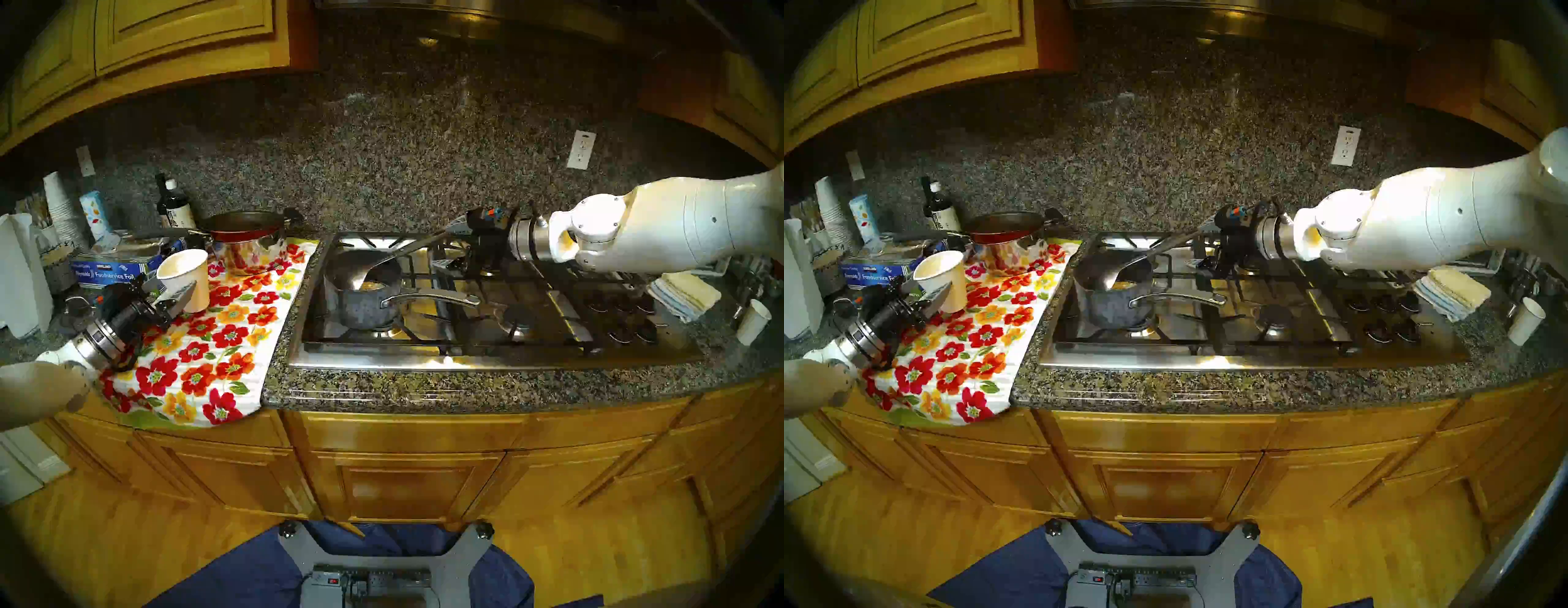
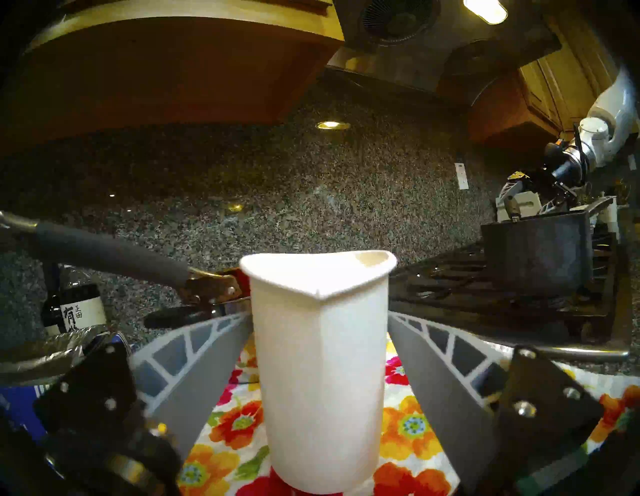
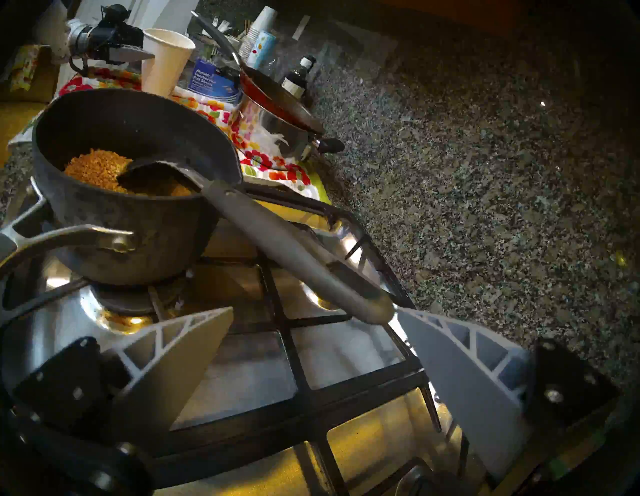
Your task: Pour oats into pot and stir with a spoon
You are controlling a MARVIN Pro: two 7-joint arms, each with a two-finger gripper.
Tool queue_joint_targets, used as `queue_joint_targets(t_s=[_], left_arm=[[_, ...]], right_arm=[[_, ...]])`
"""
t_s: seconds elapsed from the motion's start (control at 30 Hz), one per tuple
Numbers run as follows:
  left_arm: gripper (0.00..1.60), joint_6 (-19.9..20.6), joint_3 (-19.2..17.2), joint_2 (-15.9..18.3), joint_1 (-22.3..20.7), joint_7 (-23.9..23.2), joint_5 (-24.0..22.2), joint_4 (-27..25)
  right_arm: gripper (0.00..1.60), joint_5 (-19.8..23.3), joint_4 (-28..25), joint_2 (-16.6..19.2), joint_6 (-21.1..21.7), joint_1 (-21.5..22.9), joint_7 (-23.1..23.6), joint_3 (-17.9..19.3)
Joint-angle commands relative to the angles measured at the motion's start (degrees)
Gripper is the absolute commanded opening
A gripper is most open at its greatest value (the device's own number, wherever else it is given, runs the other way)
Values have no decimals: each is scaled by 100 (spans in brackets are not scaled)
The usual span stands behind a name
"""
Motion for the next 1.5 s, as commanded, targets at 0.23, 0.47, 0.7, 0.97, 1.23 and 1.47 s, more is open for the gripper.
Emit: queue_joint_targets(t_s=[0.23, 0.47, 0.7, 0.97, 1.23, 1.47], left_arm=[[133, 13, 90, 143, 444, -638, 106, -287], [136, 13, 19, 150, 581, -618, 144, -234], [137, 13, -120, 142, 718, -644, 138, -184], [160, 13, -295, 187, 849, -571, 236, -200], [160, 13, -461, 291, 958, -612, 330, -249], [160, 13, -587, 484, 1060, -589, 523, -439]], right_arm=[[160, 3, 56, 8, -53, 221, -26, 117], [160, 1, 54, 10, -54, 225, -28, 116], [160, 1, 54, 10, -54, 224, -28, 116], [160, 1, 54, 10, -54, 224, -27, 117], [160, 2, 55, 9, -53, 223, -27, 117], [160, 2, 56, 9, -53, 222, -27, 117]])
